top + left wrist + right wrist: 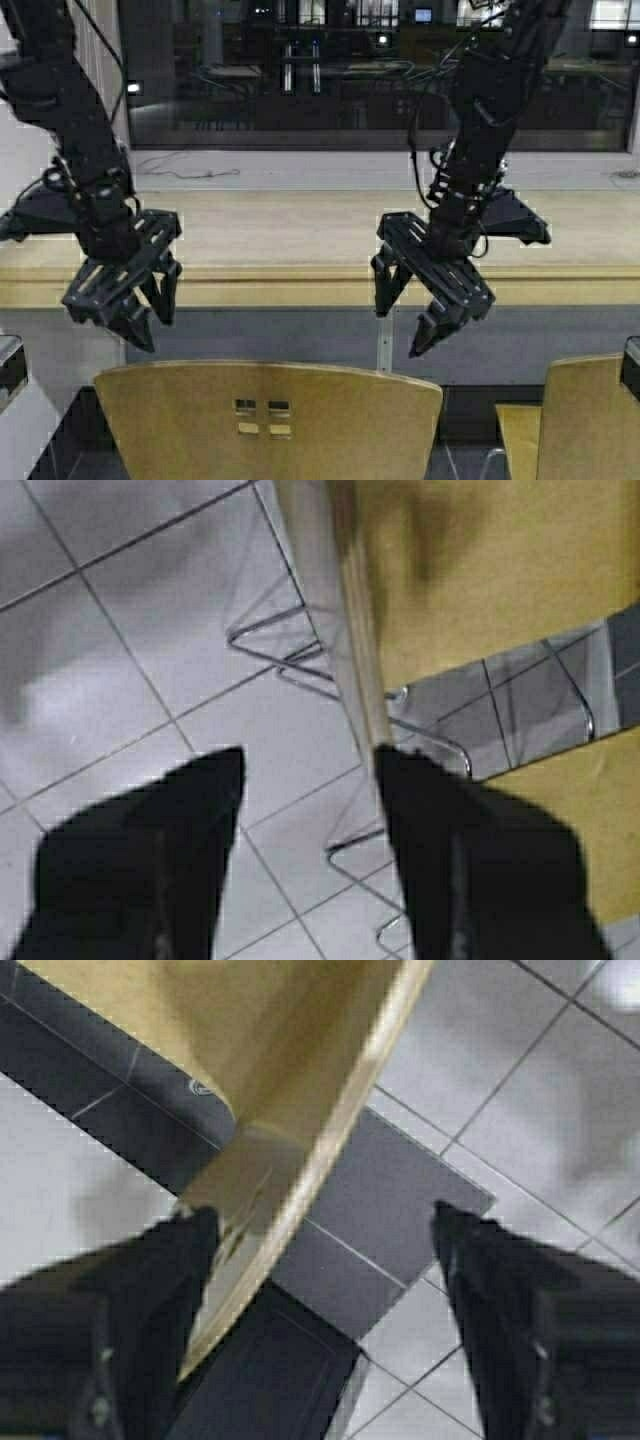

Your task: Push the chairs under the table

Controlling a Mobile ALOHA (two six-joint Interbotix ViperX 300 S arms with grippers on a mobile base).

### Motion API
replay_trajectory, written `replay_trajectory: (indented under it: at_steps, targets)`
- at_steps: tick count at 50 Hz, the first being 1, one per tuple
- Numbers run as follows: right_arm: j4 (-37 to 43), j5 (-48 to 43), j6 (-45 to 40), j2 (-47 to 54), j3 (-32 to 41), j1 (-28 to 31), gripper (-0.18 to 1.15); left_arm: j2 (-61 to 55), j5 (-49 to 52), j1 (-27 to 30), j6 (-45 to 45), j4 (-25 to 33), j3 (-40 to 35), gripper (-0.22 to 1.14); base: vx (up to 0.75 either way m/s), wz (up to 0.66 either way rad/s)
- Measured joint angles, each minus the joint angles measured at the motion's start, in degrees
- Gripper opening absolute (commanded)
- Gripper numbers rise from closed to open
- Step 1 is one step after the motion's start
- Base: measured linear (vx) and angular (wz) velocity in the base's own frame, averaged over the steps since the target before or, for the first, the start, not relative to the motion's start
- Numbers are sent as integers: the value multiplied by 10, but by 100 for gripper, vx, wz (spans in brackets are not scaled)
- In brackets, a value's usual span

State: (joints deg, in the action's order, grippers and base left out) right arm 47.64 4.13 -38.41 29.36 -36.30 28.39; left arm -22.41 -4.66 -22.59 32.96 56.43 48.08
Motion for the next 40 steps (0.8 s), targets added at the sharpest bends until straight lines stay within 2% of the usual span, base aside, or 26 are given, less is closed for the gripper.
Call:
replay_trajectory:
  at_steps: [9, 31, 40]
  targets:
    - [9, 9, 0, 35, 27, -2, 97, -36, -1, 0, 0, 18, -29, 81, 0, 0]
    - [31, 33, 2, 119, 121, 14, 97, -89, -4, 27, 0, 19, -60, 81, 0, 0]
    - [39, 34, 2, 150, 155, 12, 97, -130, -12, 44, 0, 19, -94, 81, 0, 0]
